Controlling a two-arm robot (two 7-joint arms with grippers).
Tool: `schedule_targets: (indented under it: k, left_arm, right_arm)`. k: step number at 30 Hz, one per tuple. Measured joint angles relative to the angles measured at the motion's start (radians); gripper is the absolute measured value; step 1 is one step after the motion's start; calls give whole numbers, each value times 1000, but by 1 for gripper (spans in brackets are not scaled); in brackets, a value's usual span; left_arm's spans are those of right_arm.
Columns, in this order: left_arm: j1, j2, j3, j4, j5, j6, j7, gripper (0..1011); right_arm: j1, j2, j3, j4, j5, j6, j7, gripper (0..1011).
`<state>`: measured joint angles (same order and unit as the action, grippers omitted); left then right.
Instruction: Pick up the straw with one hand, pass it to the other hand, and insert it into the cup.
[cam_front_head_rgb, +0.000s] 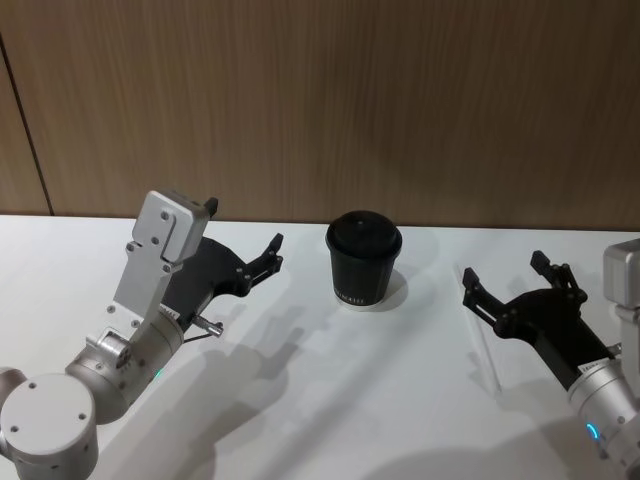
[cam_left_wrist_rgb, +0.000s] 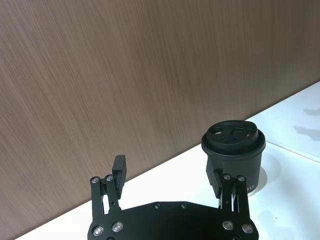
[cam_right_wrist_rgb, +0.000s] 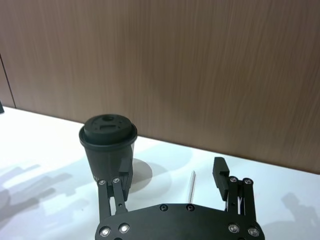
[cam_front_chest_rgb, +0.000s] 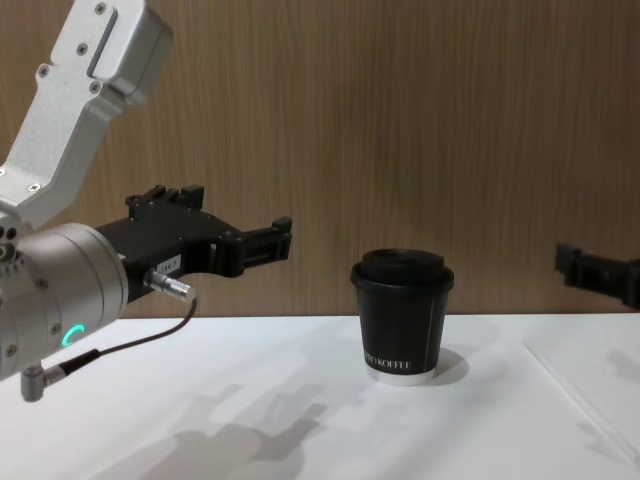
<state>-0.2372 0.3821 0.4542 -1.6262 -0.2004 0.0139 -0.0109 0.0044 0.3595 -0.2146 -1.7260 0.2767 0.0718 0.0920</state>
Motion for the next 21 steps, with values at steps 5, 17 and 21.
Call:
schedule_targets:
  k: [5,17,21]
  left_arm:
    - [0,0,0,0,0,0,0,1003]
    - [0,0,0,0,0,0,0,1003]
    - [0,0,0,0,0,0,0,1003]
  right_arm:
    - [1,13,3,8,-5,18,14,1001]
    - [-9,42,9,6,-13,73,46,1001]
    - [-14,46,10,-4,-13,99,53,1001]
